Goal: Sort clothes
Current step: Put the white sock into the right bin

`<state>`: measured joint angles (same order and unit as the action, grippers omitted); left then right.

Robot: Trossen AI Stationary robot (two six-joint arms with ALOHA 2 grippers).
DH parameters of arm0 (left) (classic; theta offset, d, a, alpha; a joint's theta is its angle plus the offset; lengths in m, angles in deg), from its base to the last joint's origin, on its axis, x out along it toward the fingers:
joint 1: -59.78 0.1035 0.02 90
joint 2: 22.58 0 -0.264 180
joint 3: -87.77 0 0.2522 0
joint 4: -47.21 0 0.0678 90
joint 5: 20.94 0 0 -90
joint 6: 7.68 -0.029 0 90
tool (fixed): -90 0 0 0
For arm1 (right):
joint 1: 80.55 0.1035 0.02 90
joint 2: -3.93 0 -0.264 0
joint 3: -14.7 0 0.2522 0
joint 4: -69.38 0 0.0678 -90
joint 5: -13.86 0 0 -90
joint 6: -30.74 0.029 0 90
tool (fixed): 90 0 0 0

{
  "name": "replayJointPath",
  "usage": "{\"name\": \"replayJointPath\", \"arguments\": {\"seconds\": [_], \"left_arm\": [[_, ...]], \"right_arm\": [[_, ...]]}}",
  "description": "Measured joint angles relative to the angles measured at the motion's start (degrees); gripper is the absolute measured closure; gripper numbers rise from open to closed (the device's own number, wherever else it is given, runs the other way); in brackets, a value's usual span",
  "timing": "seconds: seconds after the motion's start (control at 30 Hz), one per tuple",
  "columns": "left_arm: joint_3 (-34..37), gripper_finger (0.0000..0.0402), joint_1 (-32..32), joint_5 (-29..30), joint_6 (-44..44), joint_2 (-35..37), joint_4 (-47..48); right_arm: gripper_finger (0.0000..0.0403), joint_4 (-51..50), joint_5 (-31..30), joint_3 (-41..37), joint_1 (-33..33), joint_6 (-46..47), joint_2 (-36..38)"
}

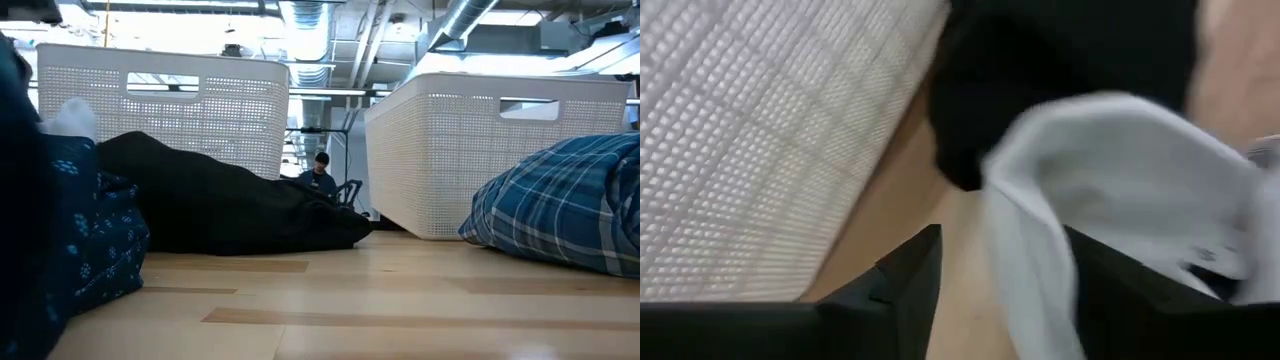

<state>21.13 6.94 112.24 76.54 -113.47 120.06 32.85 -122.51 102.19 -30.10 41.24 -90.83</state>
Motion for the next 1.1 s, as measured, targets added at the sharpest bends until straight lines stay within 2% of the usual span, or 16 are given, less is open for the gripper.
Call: {"name": "replayJointPath", "arguments": {"seconds": [0.13,0.3,0.33,0.5,0.73,0.83,1.1], "left_arm": [[1.72,0.0271,0.87,-0.05,-0.87,0.0,-1.34],[1.72,0.0379,0.88,2.36,-3.8,0.0,-2.93],[1.72,0.0389,0.79,2.99,-4.05,0.0,-3.02],[1.69,0.0398,0.65,4.85,-4.84,2.03,-3.7],[-1.32,0.04,-1.37,13.71,-11.04,10.19,-4.39],[-2.84,0.04,-1.57,16.22,-18.38,13.72,-7.81],[-8.26,0.0401,0.13,18.64,-46.49,18.75,-22.55]], "right_arm": [[0.0188,-0.01,-0.01,0.0,0.0,0.43,0.0],[0.0188,-0.33,0.0,0.0,-0.07,1.0,0.0],[0.0188,-0.41,-0.02,0.0,-0.19,1.03,0.0],[0.0188,-0.38,-0.02,0.0,-0.97,1.34,-0.01],[0.0188,1.65,2.03,0.0,-3.55,1.49,-0.04],[0.0188,3.31,3.21,0.0,-4.75,-0.31,-0.12],[0.0188,13.39,3.44,0.0,-7.6,-11.22,-0.2]]}}
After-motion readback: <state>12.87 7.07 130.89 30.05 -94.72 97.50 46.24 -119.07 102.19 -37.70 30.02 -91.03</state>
